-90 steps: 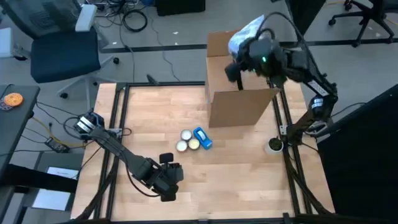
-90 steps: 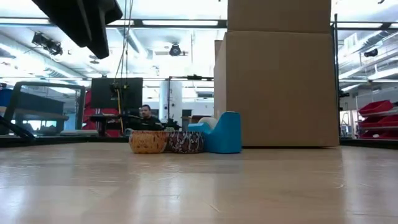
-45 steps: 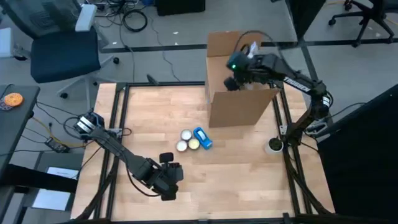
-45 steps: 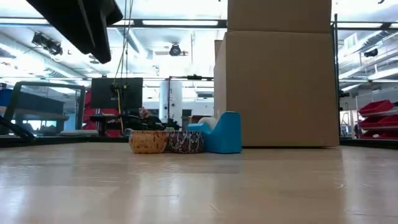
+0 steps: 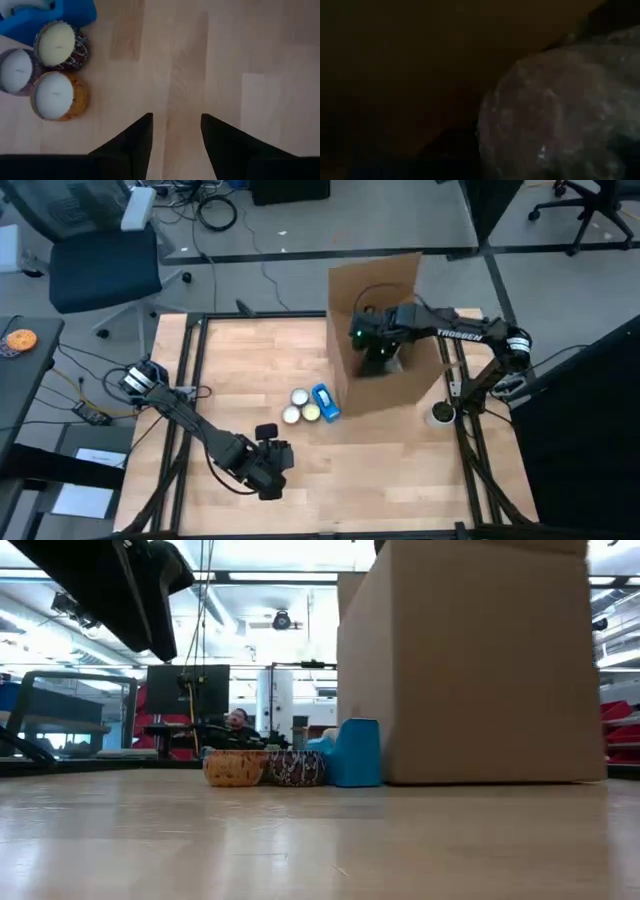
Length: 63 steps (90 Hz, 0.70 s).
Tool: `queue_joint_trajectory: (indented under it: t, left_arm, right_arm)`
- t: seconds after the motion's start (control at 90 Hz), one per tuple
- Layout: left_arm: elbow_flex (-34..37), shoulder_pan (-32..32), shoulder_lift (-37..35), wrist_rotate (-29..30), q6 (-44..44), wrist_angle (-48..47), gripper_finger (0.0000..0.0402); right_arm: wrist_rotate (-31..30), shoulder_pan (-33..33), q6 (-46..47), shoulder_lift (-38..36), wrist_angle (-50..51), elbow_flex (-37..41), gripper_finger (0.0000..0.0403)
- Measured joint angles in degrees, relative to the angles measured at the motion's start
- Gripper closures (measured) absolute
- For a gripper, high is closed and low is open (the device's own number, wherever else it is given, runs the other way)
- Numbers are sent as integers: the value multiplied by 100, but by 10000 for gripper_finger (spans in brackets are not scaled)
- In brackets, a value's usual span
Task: Wrap mug
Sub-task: Put the wrapped purple mug into the brown cardboard box
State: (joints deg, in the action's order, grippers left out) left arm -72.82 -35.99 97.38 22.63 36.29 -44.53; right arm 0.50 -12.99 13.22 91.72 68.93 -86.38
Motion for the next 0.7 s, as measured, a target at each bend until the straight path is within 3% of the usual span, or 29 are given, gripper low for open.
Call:
queue_joint_trajectory:
  t: [0.111, 0.389, 0.7]
  left_arm:
    - [0, 0, 0, 0, 0, 30, 249]
    - [0, 0, 0, -3, -121, 35, 249]
    - [0, 0, 0, -4, -175, 46, 249]
  right_arm:
    - [406, 134, 3, -32, -356, 373, 381]
    - [-29, 351, 402, -57, -649, 881, 374]
    - [-221, 448, 541, -373, -779, 946, 265]
